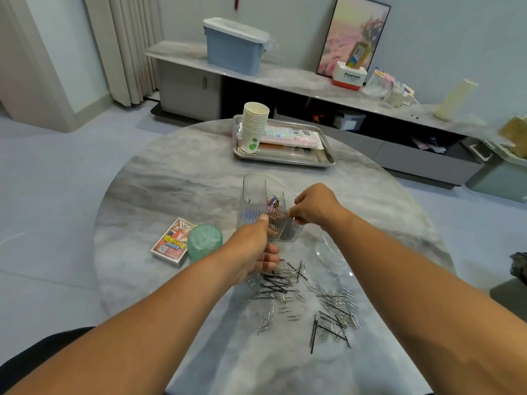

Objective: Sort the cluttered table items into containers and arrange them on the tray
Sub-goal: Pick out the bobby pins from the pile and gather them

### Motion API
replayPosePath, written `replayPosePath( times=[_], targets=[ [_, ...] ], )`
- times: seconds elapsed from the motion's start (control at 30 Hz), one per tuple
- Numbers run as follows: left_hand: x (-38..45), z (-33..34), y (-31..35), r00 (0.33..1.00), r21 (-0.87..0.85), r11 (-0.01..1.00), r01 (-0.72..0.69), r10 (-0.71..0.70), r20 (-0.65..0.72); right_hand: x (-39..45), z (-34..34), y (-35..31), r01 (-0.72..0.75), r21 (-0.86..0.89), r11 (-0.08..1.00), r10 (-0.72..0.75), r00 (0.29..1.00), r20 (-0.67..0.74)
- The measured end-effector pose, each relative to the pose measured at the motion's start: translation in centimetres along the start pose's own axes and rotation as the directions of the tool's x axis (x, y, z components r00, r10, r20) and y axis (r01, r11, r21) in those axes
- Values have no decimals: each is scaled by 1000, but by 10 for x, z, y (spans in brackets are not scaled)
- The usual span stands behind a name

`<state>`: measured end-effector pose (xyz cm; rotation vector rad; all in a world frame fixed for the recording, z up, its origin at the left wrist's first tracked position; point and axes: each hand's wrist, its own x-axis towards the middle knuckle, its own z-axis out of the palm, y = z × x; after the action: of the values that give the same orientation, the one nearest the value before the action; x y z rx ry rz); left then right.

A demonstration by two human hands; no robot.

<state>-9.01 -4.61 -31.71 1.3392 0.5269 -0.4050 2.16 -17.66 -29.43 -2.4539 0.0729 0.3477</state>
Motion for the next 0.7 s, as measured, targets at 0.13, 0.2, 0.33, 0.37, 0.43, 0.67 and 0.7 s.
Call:
replayPosePath(
  times=[0.13, 0.2, 0.33, 0.37, 0.43, 0.67, 0.7],
  targets=[
    [8, -8, -6, 997, 152, 986, -65, 69, -22, -6, -3, -5, 90, -167, 982, -102, 993, -67],
    [16, -16, -14, 982, 512, 845, -155, 189, -15, -13, -9, -3, 112, -198, 974, -141, 980, -139],
    [20, -22, -29, 959, 853, 465, -238, 252, 130, -46, -4, 20, 190, -272, 943, -168, 980, 103],
    [22, -22, -32, 952, 869, 421, -259, 261, 158, -56, 3, 29, 240, -304, 922, -172, 957, 232],
    [25, -21, -38, 940, 893, 349, -284, 283, 188, -69, 18, 47, 356, -434, 828, -191, 906, 379],
    [29, -18, -40, 936, 901, 341, -268, 314, 160, -75, 25, 73, 365, -495, 788, -202, 914, 352],
    [29, -18, -41, 939, 893, 360, -269, 303, 161, -76, 24, 75, 342, -481, 807, -186, 920, 344]
  ],
)
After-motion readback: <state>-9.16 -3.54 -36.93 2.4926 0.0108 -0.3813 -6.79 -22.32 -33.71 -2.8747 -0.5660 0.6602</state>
